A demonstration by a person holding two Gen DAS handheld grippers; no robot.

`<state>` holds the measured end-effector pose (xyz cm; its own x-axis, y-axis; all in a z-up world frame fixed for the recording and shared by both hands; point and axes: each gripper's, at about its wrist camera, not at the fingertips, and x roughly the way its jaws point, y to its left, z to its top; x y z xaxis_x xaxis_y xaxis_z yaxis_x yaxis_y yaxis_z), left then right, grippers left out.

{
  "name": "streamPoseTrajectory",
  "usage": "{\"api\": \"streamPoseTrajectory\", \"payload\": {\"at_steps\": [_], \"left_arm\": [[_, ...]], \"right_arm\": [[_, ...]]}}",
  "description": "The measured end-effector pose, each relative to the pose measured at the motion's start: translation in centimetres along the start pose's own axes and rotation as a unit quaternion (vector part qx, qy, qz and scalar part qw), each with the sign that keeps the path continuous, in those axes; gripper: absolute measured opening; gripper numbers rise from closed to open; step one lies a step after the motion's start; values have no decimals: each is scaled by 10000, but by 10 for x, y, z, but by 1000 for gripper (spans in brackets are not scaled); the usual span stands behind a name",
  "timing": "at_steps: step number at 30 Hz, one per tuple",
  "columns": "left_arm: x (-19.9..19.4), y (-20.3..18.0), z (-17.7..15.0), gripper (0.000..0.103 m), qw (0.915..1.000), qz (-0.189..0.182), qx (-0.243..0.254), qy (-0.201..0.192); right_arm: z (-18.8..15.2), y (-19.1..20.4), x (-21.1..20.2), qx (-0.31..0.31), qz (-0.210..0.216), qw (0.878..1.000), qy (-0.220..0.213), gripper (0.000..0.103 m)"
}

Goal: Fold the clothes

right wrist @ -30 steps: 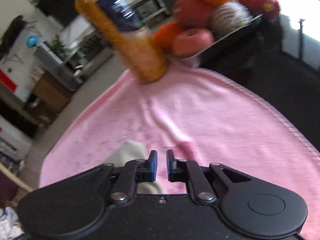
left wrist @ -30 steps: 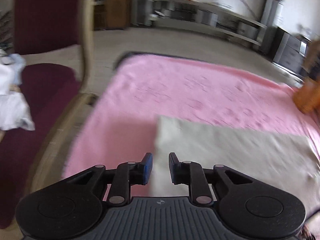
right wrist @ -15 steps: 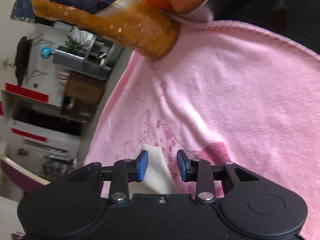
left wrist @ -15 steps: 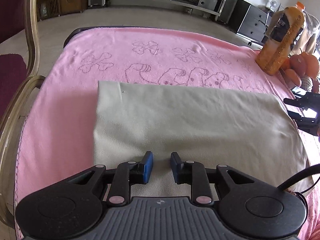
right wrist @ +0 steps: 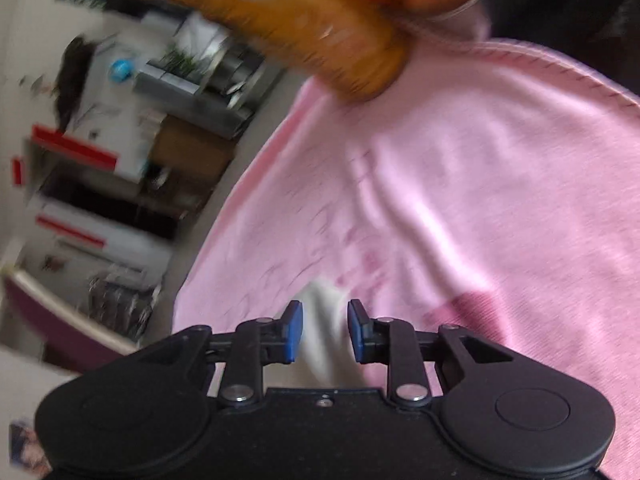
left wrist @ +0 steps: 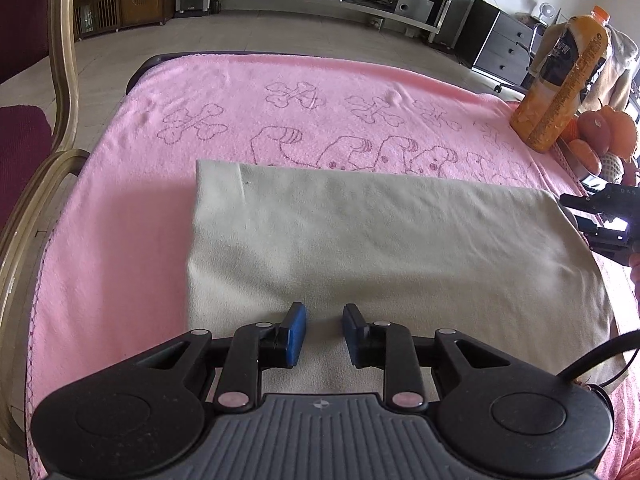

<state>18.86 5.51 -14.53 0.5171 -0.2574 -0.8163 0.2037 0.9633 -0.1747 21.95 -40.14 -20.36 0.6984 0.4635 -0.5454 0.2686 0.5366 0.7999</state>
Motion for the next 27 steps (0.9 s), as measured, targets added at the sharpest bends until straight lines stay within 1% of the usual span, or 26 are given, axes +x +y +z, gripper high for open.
{"api": "streamPoseTrajectory", "payload": {"at_steps": [1, 3, 4, 6, 8, 14, 16, 20, 22, 23, 25, 27], "left_arm": [[0, 0, 0, 26, 10000, 1, -3, 1], [1, 0, 0, 26, 10000, 2, -9, 1], [0, -1, 0, 26, 10000, 4, -10, 2], [0, -1, 1, 27, 10000, 1, -8, 2], [1, 0, 1, 27, 10000, -4, -5, 0], [2, 0, 1, 27, 10000, -1, -1, -7], [2, 0, 0, 27, 10000, -6, -4, -15], [2, 1, 0, 28, 10000, -25, -17, -15], [2, 0, 0, 28, 10000, -23, -13, -13], [2, 0, 0, 28, 10000, -20, -8, -13], [3, 0, 0, 28, 10000, -14, 1, -14], [3, 0, 0, 28, 10000, -13, -4, -12]], "right_arm": [[1, -4, -1, 107, 156, 9998, 34, 25], [2, -7, 1, 171, 486, 9983, 275, 25], [3, -6, 3, 130, 534, 9978, 365, 25], [2, -4, 6, 34, 505, 9978, 436, 26], [2, -4, 10, 23, 398, 9985, 370, 27], [1, -6, 24, 193, 652, 9971, 338, 33], [2, -8, 24, 341, 680, 9969, 220, 33], [7, -9, 6, 471, 413, 9956, -703, 34], [12, -17, -7, 728, 511, 9914, -957, 34], [15, -22, -11, 844, 541, 9903, -962, 34], [19, -27, -11, 966, 397, 9925, -629, 34], [19, -31, -10, 962, 364, 9943, -277, 33]]}}
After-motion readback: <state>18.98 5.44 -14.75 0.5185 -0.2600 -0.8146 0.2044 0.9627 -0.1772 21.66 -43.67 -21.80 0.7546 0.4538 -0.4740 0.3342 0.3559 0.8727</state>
